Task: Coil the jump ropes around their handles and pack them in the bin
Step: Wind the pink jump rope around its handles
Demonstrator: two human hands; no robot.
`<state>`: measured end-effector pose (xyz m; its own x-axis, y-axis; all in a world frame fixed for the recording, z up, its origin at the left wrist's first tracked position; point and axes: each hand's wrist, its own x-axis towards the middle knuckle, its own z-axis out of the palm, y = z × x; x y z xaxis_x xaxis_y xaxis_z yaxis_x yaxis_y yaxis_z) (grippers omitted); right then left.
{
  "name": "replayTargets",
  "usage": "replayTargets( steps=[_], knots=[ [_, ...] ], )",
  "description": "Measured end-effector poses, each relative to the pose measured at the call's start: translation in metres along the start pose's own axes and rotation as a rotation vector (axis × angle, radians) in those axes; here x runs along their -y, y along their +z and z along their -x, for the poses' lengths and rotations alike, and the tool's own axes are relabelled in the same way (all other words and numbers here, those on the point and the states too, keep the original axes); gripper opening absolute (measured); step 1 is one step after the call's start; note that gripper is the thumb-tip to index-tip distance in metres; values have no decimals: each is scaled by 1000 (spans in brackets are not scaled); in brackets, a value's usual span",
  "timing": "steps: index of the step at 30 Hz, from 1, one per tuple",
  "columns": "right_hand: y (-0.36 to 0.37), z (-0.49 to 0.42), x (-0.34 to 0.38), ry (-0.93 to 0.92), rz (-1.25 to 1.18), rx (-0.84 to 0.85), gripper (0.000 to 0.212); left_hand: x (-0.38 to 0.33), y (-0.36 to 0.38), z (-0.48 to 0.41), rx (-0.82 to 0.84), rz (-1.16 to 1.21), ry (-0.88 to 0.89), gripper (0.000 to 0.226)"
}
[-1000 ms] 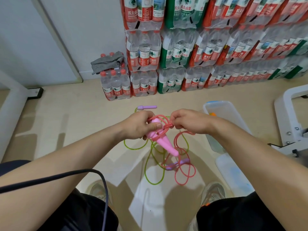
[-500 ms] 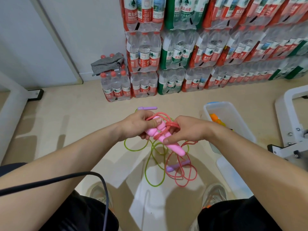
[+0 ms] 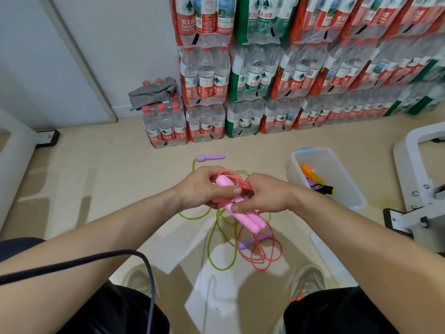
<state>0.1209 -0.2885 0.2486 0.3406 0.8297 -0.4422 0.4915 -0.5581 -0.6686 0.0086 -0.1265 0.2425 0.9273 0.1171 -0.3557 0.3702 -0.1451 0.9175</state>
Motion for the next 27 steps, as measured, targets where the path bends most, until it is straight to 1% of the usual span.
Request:
replayTargets(
  steps=[4,6,10,12,14,16,19,21,23,24,26,27],
  knots=[
    [3,0,-1,-6,15,-5,37,-1,-3,-1,27,-54,-12,29],
    [1,-1,0,-13,60,-23,38,-1,-6,-3,24,-102,-21,24],
    [-16,1,5,-31,210,-150,42,4,-10,-4,28,-352,-19,21],
    [-21,2,6,-67,163,-165,36,8,-6,-4,68,-329,-12,17],
    [-25,1,2,-104,28,-179,31,7,-5,-4,113,-240,-7,15],
    [-30,2,-8,-120,-160,-214,30,1,-11,-4,149,-153,-2,17],
    [-35,5,-18,-139,-466,-224,30,-12,-19,0,179,32,-6,33],
    [-32,4,-19,-125,-732,-196,24,-19,-20,3,182,169,13,48],
    [-24,1,-17,-96,-949,-190,23,-25,-19,5,147,330,30,51],
    [-19,0,-14,-86,-1019,-213,22,-27,-19,5,117,412,36,51],
    [-7,-4,-7,-51,-1100,-265,17,-29,-18,5,52,549,51,50],
    [-1,-6,-2,-21,-1131,-270,18,-30,-17,4,15,609,61,47]
  ],
)
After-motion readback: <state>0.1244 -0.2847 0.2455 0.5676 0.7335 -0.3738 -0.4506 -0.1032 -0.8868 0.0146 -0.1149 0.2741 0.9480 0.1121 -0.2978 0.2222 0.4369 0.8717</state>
